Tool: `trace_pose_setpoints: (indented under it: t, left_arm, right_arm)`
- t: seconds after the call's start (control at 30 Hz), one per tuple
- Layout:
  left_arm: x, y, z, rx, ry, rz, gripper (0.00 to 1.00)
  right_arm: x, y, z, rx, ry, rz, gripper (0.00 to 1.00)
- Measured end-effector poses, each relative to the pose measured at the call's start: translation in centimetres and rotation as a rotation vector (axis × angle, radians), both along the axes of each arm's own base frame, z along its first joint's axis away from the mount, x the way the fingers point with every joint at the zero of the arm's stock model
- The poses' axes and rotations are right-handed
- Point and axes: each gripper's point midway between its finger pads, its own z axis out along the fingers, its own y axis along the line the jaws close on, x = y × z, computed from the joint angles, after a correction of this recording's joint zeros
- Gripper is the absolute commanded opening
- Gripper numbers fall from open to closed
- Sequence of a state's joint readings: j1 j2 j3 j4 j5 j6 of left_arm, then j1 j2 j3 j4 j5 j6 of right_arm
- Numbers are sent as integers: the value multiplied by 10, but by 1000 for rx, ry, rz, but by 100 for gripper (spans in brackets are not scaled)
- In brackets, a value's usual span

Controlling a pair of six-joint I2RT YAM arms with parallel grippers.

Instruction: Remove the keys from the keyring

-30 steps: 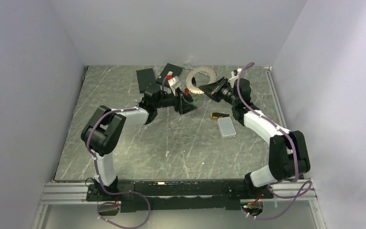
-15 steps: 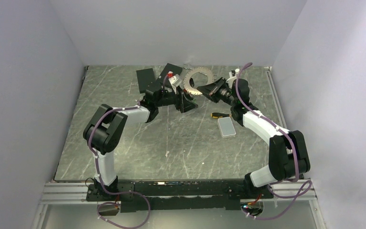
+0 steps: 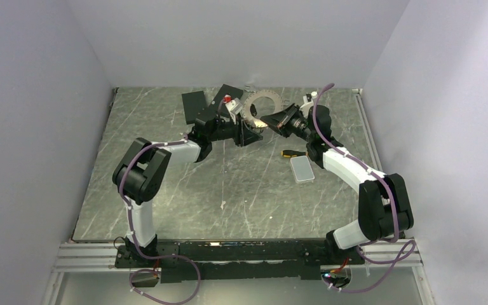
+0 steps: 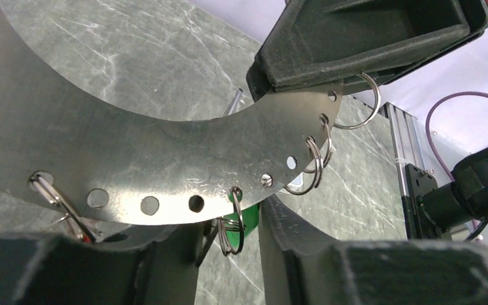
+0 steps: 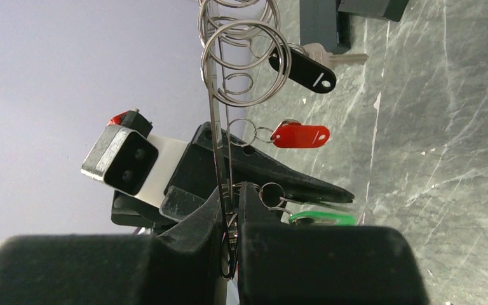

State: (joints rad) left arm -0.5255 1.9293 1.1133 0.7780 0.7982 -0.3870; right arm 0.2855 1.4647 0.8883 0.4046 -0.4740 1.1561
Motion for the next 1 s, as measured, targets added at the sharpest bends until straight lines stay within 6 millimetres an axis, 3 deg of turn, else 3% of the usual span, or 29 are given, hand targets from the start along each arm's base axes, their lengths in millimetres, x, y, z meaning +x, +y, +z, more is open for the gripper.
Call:
trace_pose_setpoints:
  t: [0.2, 0.47, 1.0]
  left_arm:
    - [0, 2, 1, -2, 3, -9, 0]
    - [-7, 10, 2, 37, 11, -29, 0]
    - [-39, 43, -8, 354, 89, -94, 0]
  right_arm:
    - [0, 0, -1, -2, 2, 0, 0]
    - [0, 0, -4, -16, -5, 10, 0]
    - [-19, 10, -17, -91, -73, 128, 0]
